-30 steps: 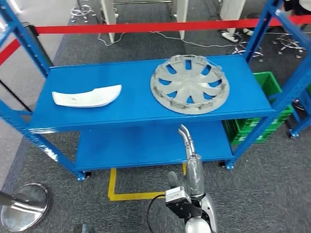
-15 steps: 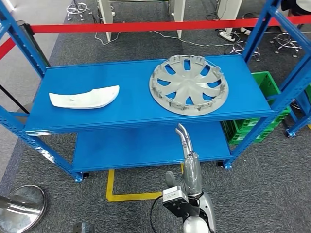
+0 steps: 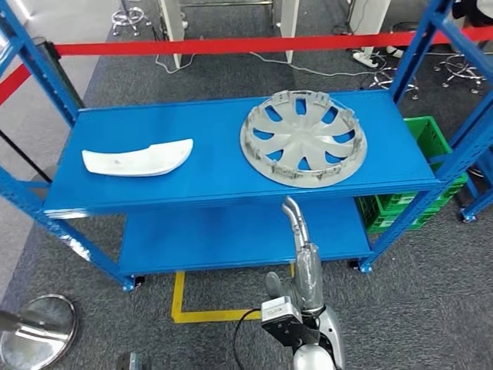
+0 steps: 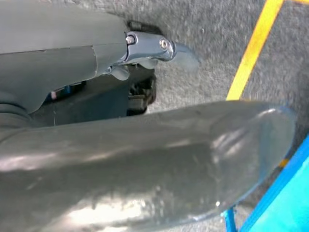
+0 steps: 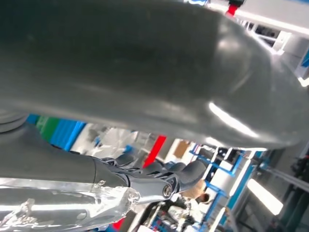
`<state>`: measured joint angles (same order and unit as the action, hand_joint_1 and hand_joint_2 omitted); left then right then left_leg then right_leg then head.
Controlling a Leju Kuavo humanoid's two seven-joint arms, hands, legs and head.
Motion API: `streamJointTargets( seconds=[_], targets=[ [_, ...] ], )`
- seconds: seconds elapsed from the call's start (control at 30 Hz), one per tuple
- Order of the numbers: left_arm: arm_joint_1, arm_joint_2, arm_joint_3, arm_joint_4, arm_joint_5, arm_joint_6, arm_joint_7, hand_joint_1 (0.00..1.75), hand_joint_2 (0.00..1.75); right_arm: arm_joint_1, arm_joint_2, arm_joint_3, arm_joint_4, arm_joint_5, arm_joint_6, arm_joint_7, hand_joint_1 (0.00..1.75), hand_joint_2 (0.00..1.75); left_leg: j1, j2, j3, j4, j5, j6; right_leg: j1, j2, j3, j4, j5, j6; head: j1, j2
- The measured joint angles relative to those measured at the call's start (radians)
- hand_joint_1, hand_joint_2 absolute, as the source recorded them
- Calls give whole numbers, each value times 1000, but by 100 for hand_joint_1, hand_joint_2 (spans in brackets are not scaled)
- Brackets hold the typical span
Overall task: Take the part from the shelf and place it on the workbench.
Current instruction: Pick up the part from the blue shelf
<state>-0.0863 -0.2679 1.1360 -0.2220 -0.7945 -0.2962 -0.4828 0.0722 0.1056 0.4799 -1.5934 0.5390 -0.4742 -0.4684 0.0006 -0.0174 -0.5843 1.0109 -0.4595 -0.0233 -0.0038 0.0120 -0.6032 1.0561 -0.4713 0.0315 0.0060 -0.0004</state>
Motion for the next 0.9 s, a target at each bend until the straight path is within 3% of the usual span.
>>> streamJointTargets(
  seconds=[0.1, 0.13, 0.2, 0.23, 0.27, 0.33, 0.4, 0.43, 0.6, 0.63, 0.73, 0.77, 0.8, 0.9],
  targets=[
    [-2, -1, 0, 0, 2, 24, 2, 0, 0, 1, 0, 0, -1, 0, -1, -1, 0, 0, 2, 3, -5, 24, -26, -17, -4, -1, 14, -5, -5, -21, -6, 0],
    [-2, -1, 0, 0, 4, 47, 7, 0, 0, 1, 0, 0, -2, 0, -2, -2, 0, 0, 3, 4, -24, 67, -48, -22, -6, -3, 21, -6, -5, -25, -9, 0],
    [-2, -2, 2, 0, 9, 93, 22, 0, 0, 2, 0, 0, -3, 2, -2, -1, 0, 0, 3, 5, -94, 193, -100, -27, -5, -6, 29, -6, -8, -31, -14, 0],
    [-2, -2, 3, 0, 10, 111, 30, 0, 0, 3, 0, 0, -3, 3, -2, 0, 0, 0, 3, 5, -127, 244, -113, -28, -5, -5, 30, -6, -10, -32, -14, 0],
    [-1, -1, 4, 0, 10, 123, 36, 0, 0, 4, 0, 0, -3, 3, -2, 0, 0, 0, 3, 5, -146, 265, -106, -27, -4, -3, 32, -6, -13, -32, -15, 0],
    [-1, 0, 6, 0, 10, 136, 45, 0, 0, 5, 0, 0, -4, 4, -2, 1, 0, 0, 2, 5, -131, 205, -41, -21, -4, 1, 40, -6, -21, -30, -15, 0],
    [-2, 0, 10, 0, 10, 139, 48, 0, 0, 5, 0, 0, -5, 4, -2, 1, 0, 0, 0, 6, -78, 80, 29, -10, -2, 3, 49, -4, -31, -23, -16, 0],
    [-2, -1, 12, 0, 10, 140, 48, 0, 0, 5, 0, 0, -5, 4, -2, 2, 0, 0, -1, 6, -59, 37, 45, -6, 0, 4, 51, -4, -36, -19, -16, 0],
    [-3, -3, 19, 0, 10, 143, 49, 0, 0, 6, 0, 1, -8, 5, -3, 2, 0, 0, 3, 5, -40, -2, 45, 19, 3, 2, 50, 3, -58, 8, -12, 0],
    [-3, -5, 19, 0, 10, 144, 49, 0, 0, 6, 0, 1, -10, 5, -3, 2, 0, 0, 5, 5, -36, -5, 44, 24, 3, 0, 33, 40, -80, 12, -10, 0],
    [-3, -7, 20, 0, 10, 150, 50, 0, 0, 9, 0, 1, -11, 4, -4, 3, 0, 0, 6, 5, -31, -6, 38, 32, 2, -3, -66, 222, -155, 20, -4, 0],
    [-3, -7, 21, 0, 10, 153, 51, 0, 0, 11, 0, 1, -11, 5, -4, 3, 0, 0, 6, 5, -29, -5, 36, 33, 1, -3, -88, 252, -154, 22, -4, 0],
    [-3, -7, 21, 0, 10, 155, 54, 0, 0, 12, 0, 1, -11, 5, -4, 4, 0, 0, 6, 4, -26, -5, 34, 32, 0, -3, -92, 245, -133, 23, -4, 0],
    [-3, -7, 21, 0, 10, 156, 60, 0, 0, 12, 0, 1, -12, 7, -5, 6, 0, 0, 6, 1, -13, -3, 24, 22, -4, -4, -22, 70, -24, 25, -2, 0]
  ],
)
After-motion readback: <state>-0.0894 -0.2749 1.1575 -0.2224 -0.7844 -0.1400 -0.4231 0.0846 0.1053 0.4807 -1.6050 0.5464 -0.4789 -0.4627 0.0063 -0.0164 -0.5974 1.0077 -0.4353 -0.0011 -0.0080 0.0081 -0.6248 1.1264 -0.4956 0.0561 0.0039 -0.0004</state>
